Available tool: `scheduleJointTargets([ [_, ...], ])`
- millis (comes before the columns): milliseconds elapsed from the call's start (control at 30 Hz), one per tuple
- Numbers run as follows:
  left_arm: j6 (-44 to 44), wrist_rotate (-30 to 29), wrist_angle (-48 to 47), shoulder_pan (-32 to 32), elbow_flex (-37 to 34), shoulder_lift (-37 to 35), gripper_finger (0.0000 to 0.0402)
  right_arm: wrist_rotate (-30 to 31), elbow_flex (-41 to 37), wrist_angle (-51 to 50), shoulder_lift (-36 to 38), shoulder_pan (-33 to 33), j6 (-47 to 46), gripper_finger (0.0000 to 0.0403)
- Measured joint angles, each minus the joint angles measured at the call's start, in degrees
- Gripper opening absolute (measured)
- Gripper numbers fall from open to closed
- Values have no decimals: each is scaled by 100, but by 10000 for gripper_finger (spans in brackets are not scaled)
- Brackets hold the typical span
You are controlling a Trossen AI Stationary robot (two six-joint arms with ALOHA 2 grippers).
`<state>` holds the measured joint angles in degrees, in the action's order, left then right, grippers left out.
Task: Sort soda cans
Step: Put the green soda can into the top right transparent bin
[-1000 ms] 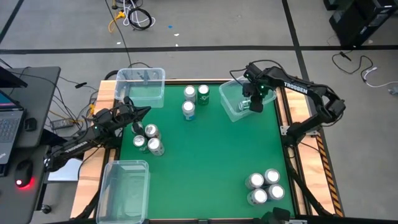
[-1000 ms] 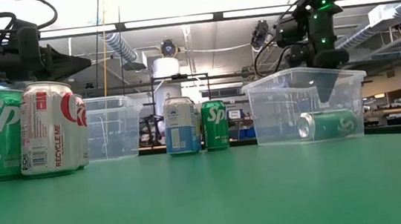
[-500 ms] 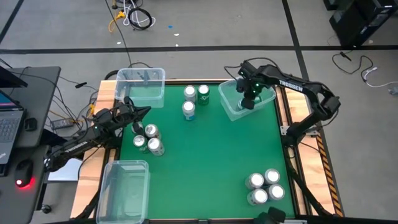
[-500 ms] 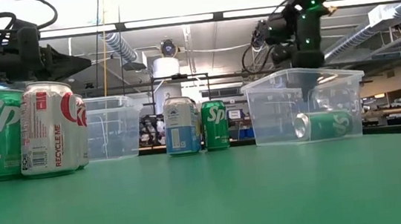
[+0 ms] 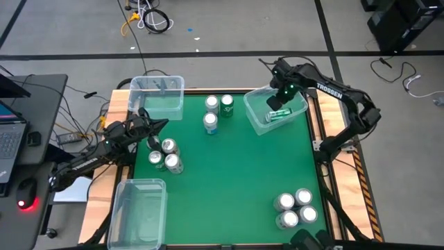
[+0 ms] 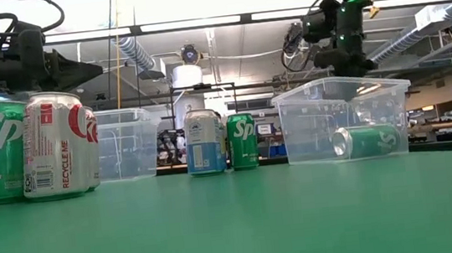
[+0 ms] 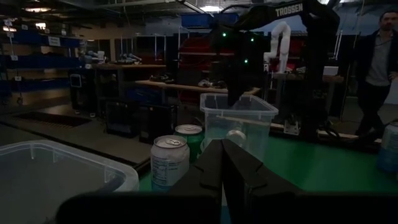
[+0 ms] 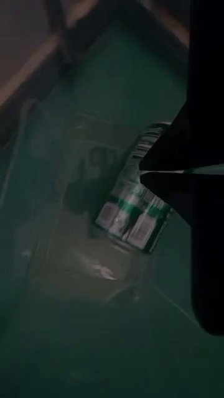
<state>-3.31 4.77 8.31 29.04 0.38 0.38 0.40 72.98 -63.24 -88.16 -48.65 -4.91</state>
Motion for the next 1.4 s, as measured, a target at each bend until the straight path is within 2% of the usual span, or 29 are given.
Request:
scheduleJointTargets([
  [667,0,-2,-6,0,0,0,10,-42,-926,483,7,-58,-250,9],
  [867,0,-2,-6,0,0,0,10,-44,-967,493,-27,-10,-322,9],
  [1233,0,-2,-23,0,0,0,10,156,-734,488,-698,258,-422,9],
  [1300,0,-2,-25,0,-2,0,10,5,-561,521,-707,288,-450,9],
  [1400,0,-2,-28,0,0,-2,10,-593,-277,580,-719,298,-440,9],
])
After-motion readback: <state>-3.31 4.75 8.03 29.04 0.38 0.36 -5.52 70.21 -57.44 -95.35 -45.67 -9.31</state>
